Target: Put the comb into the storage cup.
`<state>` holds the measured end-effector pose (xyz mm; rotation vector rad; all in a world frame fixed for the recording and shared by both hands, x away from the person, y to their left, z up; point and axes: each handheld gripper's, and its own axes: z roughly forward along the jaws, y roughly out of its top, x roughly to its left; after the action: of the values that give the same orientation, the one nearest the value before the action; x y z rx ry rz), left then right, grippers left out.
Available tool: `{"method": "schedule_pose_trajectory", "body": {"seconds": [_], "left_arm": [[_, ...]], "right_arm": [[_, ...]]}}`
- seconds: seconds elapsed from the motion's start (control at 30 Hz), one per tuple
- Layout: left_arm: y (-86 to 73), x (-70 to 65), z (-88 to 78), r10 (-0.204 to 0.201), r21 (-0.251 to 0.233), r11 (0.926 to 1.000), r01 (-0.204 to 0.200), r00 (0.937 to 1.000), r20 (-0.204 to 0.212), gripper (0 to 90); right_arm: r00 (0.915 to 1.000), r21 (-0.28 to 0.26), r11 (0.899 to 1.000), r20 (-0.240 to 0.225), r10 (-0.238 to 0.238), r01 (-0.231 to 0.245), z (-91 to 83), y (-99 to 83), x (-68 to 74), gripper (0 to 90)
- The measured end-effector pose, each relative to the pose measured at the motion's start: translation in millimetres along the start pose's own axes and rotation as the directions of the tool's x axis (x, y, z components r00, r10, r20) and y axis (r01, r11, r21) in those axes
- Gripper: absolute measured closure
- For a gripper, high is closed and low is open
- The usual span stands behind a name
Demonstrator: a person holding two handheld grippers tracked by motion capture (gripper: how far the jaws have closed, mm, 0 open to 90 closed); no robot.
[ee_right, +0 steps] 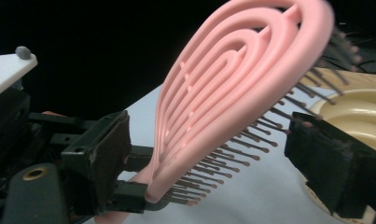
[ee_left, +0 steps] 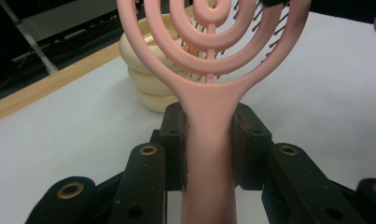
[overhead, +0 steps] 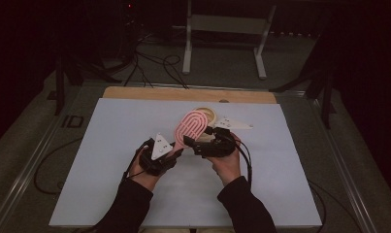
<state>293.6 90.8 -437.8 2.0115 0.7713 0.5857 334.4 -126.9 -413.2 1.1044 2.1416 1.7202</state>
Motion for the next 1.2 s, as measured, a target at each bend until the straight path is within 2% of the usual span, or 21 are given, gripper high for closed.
{"method": "schedule_pose_trajectory", "body": {"seconds": [0.17,0.27,0.3,0.37,0.4,0.7,0.8,0.97,1.2], "left_arm": [[-0.1,-0.2,-0.9,-0.001,-0.01,0.9999,0.001,1.0,0.003,70.2],[0.1,-0.1,-1.5,0.0,-0.011,0.9999,0.001,1.0,0.001,70.2],[0.1,0.0,-1.7,0.0,-0.011,0.9999,0.0,1.0,0.002,70.2],[0.2,0.0,-2.0,0.002,-0.012,0.9999,-0.002,1.0,0.0,70.2],[0.1,0.1,-2.0,0.001,-0.014,0.9999,-0.001,1.0,0.003,70.3],[-0.5,-0.5,-1.4,0.002,-0.02,0.9998,-0.002,0.9999,0.01,70.2],[-0.9,-0.7,-0.9,-0.004,-0.022,0.9997,0.005,0.9998,0.017,70.2],[-1.7,-0.4,0.3,-0.016,-0.018,0.9997,0.016,0.9996,0.022,70.2],[-2.1,-1.2,1.2,-0.018,-0.018,0.9997,0.019,0.9996,0.022,70.1]], "right_arm": [[0.9997,0.001,1.0,-0.009,0.025,-0.025,3.2,0.4,1.6,25.5],[0.9987,0.014,0.999,0.015,0.048,-0.048,5.6,0.6,1.3,33.3],[0.9982,0.012,0.998,-0.003,0.06,-0.06,5.8,0.5,0.8,36.4],[0.9977,0.011,0.998,-0.012,0.067,-0.067,6.0,0.5,0.4,37.9],[0.9972,0.011,0.997,-0.018,0.073,-0.073,6.4,0.6,0.3,41.3],[0.9964,0.001,0.997,-0.029,0.08,-0.08,10.0,1.6,2.8,48.7],[0.9941,-0.008,0.995,-0.043,0.099,-0.1,11.4,1.3,2.6,54.6],[0.9907,-0.012,0.992,-0.055,0.125,-0.126,13.1,0.8,1.8,57.3],[0.9904,0.004,0.992,-0.06,0.125,-0.125,13.1,1.5,3.3,59.5]]}}
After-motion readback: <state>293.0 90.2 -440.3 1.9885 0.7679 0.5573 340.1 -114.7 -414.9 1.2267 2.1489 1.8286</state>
